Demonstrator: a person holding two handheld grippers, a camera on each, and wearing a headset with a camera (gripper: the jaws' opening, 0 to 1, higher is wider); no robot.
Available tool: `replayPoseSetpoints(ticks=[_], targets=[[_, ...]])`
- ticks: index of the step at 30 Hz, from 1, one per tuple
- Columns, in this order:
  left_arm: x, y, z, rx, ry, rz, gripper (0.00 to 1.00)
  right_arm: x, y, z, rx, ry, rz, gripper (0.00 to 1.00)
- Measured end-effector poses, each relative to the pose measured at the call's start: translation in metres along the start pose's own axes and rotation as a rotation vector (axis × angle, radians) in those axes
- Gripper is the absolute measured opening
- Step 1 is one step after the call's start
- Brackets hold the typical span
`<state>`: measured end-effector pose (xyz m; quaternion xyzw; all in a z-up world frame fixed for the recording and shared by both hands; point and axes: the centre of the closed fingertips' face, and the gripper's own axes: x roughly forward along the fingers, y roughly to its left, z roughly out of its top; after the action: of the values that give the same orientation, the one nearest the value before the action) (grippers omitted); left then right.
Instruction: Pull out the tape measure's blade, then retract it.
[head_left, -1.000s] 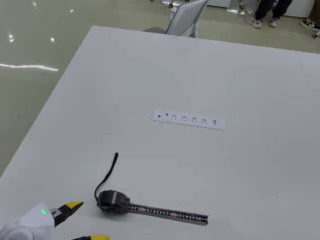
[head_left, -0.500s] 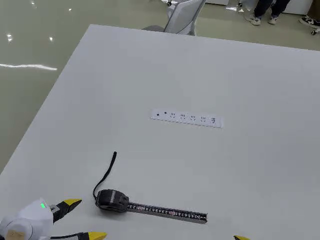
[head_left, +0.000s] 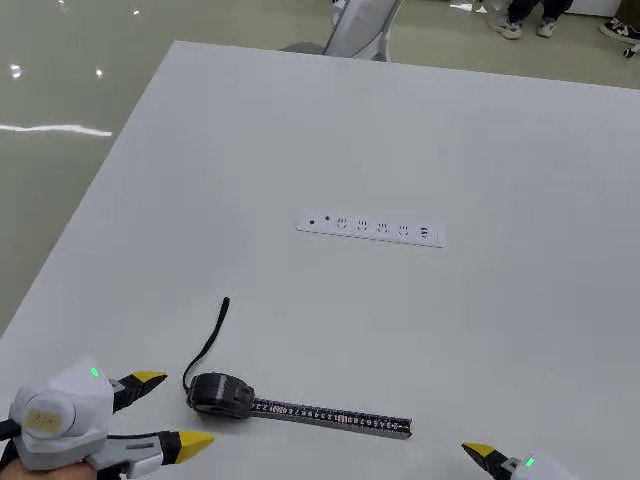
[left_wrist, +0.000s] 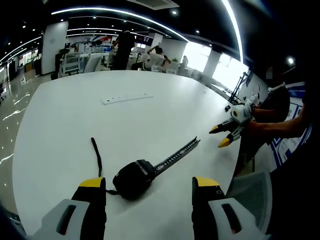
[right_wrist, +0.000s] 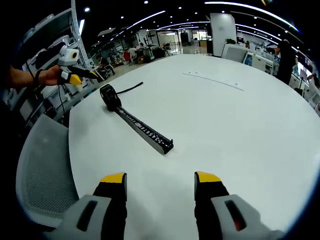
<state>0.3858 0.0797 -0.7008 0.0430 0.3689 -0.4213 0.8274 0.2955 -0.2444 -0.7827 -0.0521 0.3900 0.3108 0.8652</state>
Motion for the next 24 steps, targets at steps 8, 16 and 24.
replayPoseSetpoints(ticks=[8,16,24], targets=[[0.020,0.007,0.011,-0.042,0.021,-0.011,0.67,0.013,-0.009,0.001,-0.046,0.038,0.022,0.53],[0.039,0.008,-0.003,-0.086,0.097,0.022,0.67,0.025,-0.015,0.004,-0.086,0.057,0.043,0.51],[0.047,0.012,-0.016,-0.219,0.117,0.075,0.67,0.037,-0.017,0.006,-0.122,0.069,0.075,0.47]])
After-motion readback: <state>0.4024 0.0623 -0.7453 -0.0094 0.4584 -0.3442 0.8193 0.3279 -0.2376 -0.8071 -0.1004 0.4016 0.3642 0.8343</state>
